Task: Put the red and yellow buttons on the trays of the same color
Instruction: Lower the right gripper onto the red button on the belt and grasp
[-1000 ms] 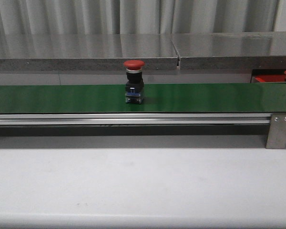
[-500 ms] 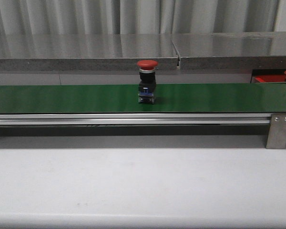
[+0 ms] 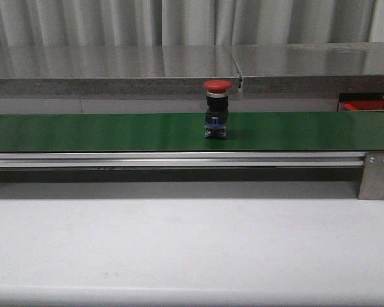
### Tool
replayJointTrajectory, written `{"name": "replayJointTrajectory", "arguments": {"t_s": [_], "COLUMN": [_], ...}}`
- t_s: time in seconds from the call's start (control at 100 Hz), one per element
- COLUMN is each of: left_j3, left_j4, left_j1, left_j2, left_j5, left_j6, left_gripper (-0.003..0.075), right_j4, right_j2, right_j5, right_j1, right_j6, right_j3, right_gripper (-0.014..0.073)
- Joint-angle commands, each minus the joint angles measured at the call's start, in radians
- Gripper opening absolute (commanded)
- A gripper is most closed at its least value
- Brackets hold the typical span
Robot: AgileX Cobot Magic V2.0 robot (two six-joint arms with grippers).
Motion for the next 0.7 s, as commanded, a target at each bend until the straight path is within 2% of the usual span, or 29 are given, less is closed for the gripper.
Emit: {"name": "replayJointTrajectory", "arguments": {"t_s": [0.0,0.35,0.56,0.69], "left_j3": [-0.026,-0.026,-0.026,-0.026], "left_j4": [-0.015,-0.015,-0.015,-0.015], "left_j1": [-0.008,-0.008,-0.008,-0.008], "left_j2": [-0.002,-0.002,-0.002,-0.002], "left_j5": [-0.069,-0.069,-0.069,-0.069], "left_j6": [-0.001,-0.001,-0.001,-0.001], "left_gripper": [-0.0020,-0.0020,-0.0020,-0.0020], "right_j4": [0.000,-0.032,-0.027,-0.013], "right_j2": [-0.033,0.086,0.186,0.240], "right_j5": [-0.020,0.291,0.388,0.435], "right_j1": [0.037,0.150,0.249,0.311], "right_j6": [-0.020,-0.032,-0.028,0.055], "right_j3": [-0.040,-0.296,-0.426,-0.482], "right_gripper": [0.0512,0.0512,0.0512,0.0512]}}
